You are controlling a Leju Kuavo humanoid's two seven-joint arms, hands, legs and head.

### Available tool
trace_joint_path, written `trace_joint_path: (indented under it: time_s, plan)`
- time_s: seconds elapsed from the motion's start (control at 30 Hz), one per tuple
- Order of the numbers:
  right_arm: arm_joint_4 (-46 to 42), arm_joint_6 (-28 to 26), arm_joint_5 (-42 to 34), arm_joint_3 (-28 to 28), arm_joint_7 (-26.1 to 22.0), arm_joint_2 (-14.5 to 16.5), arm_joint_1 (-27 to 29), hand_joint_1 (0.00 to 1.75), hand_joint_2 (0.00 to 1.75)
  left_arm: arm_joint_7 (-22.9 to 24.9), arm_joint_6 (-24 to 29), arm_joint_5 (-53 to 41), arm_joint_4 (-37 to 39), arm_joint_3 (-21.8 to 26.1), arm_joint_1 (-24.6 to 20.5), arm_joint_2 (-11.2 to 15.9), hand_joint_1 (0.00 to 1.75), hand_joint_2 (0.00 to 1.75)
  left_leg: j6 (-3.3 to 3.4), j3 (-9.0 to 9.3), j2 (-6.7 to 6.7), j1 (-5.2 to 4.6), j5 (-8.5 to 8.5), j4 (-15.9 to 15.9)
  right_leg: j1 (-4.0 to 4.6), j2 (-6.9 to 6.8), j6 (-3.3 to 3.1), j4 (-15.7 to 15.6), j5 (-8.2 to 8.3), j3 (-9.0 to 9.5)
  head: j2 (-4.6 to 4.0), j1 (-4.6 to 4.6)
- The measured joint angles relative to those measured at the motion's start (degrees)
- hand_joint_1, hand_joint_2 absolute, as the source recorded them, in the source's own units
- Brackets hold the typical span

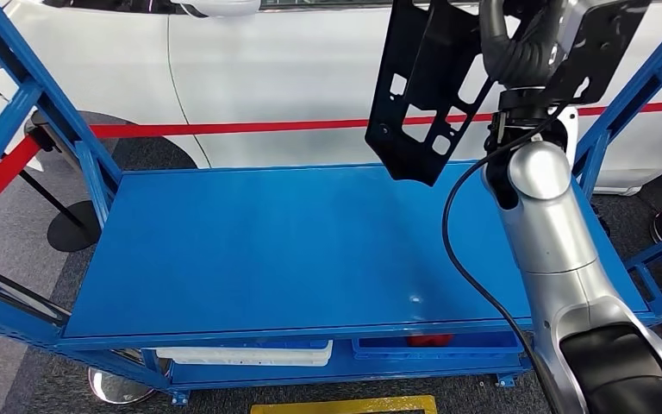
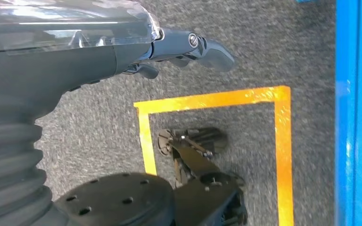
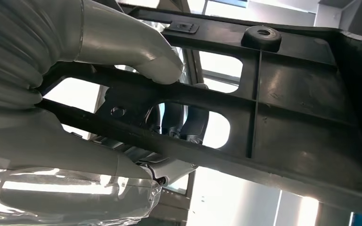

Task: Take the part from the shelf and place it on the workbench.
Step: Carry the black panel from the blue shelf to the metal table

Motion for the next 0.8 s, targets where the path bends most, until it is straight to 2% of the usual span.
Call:
trace_joint_path:
  time_s: [0.57,0.7,0.73,0.77,0.8]
  plan:
    - [0.0,0.3,0.2,0.1,-1.2,-0.1,2.8,1.75,1.75,0.1,-1.9,0.7,0.0,0.9,0.0,0.2,0.0,1.75,0.0,-0.02,0.0,0.0,0.0,0.0,-0.01,0.0,0.0,0.0,0.0,0.0,0.0,0.0]
    - [0.0,0.3,0.4,0.1,-1.4,-0.1,2.8,1.75,1.75,0.6,-3.0,0.8,0.0,1.2,0.1,0.5,0.0,1.75,0.65,-0.16,-0.03,-0.34,0.11,0.3,-0.39,-0.02,0.58,-0.4,0.38,0.08,0.0,-0.01]
    - [-0.1,0.3,0.5,0.1,-1.4,-0.1,2.8,1.75,1.75,0.7,-3.3,0.7,0.0,1.2,0.1,0.5,0.0,1.75,0.87,0.01,0.03,-0.08,0.53,-0.3,-0.34,-0.06,0.74,-0.4,0.34,0.1,0.0,-0.01]
    - [-0.1,0.3,0.6,0.1,-1.5,-0.1,2.8,1.75,1.75,0.8,-3.6,0.7,0.0,1.2,0.1,0.6,0.0,1.75,1.05,0.26,0.1,0.1,1.05,-0.9,-0.29,-0.12,0.94,-0.2,0.07,0.04,0.0,0.02]
    - [-0.1,0.3,0.6,0.1,-1.5,-0.1,2.8,1.75,1.75,0.9,-3.8,0.7,0.0,1.2,0.0,0.6,0.0,1.75,1.24,0.46,0.19,0.3,1.56,-1.6,-0.27,-0.2,1.14,0.8,-0.88,-0.39,0.0,0.02]
